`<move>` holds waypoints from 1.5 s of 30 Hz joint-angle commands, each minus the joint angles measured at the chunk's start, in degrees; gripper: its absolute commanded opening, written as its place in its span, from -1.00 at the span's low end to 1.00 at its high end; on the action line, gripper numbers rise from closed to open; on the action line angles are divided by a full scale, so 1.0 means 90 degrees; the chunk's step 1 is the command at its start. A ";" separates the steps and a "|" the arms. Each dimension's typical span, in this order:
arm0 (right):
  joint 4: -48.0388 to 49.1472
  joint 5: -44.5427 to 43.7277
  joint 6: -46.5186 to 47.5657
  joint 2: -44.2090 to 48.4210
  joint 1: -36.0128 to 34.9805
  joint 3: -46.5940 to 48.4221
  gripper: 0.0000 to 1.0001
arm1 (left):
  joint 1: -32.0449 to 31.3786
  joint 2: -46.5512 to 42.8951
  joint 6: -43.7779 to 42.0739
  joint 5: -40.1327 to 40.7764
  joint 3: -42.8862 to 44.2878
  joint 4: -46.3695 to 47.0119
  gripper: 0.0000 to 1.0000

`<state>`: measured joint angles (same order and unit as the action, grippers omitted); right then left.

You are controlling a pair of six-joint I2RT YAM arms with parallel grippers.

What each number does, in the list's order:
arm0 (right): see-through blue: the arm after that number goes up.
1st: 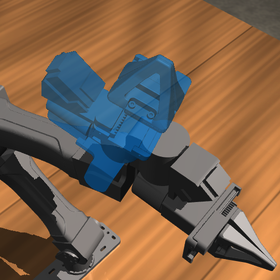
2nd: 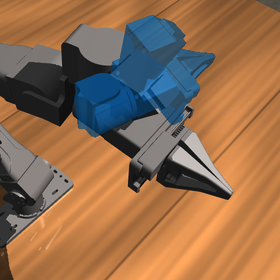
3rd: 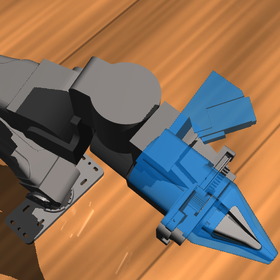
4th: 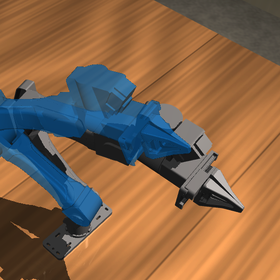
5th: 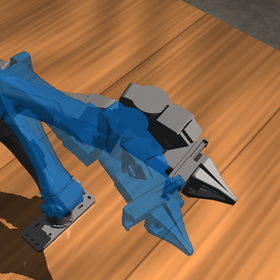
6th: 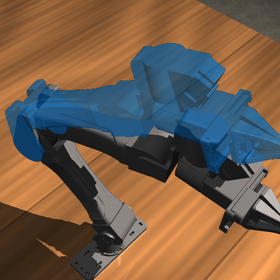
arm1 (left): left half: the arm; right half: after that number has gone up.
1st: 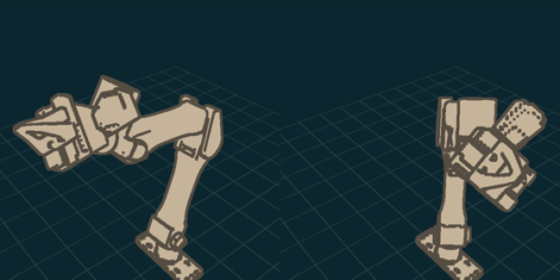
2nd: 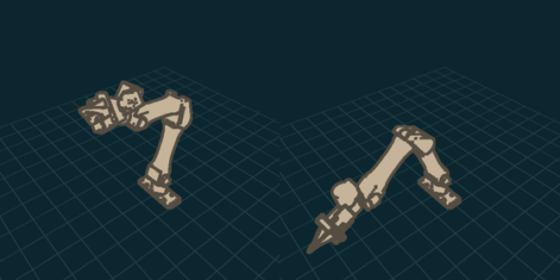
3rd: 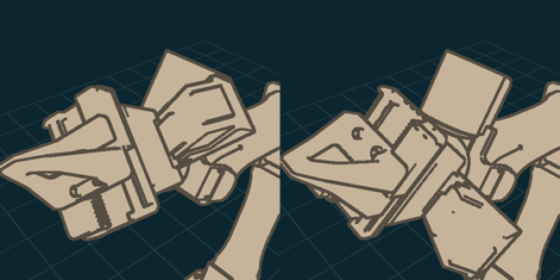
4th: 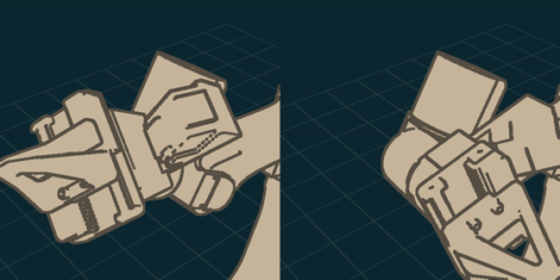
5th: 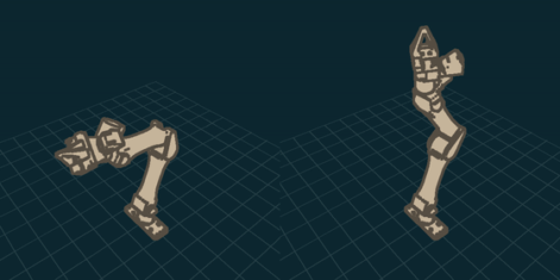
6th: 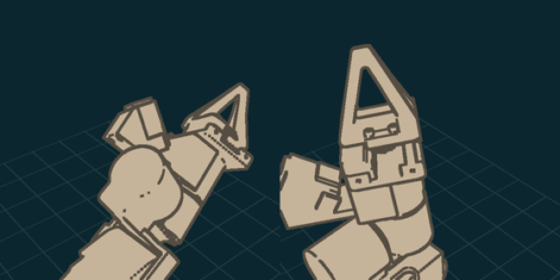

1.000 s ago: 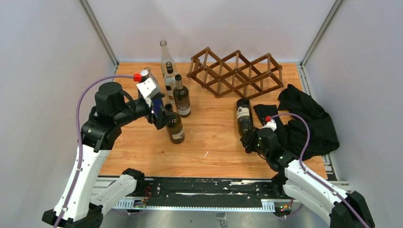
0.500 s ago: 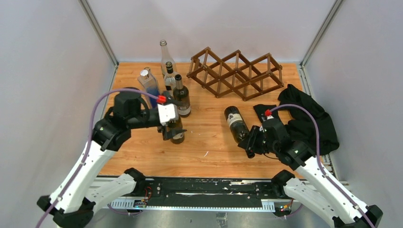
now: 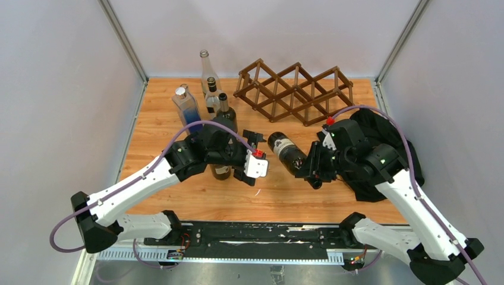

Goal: Take the wine bottle off the wine rack

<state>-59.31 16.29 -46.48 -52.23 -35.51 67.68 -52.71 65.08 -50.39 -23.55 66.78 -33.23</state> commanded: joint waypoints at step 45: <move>0.0890 -0.0383 0.1703 0.0443 -0.0357 0.2103 0.92 | 0.0153 0.0821 0.4246 -0.1238 0.1098 0.1118 -1.00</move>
<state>-57.95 16.14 -34.41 -51.64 -38.24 88.12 -54.35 75.40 -24.75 -26.50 72.47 -29.02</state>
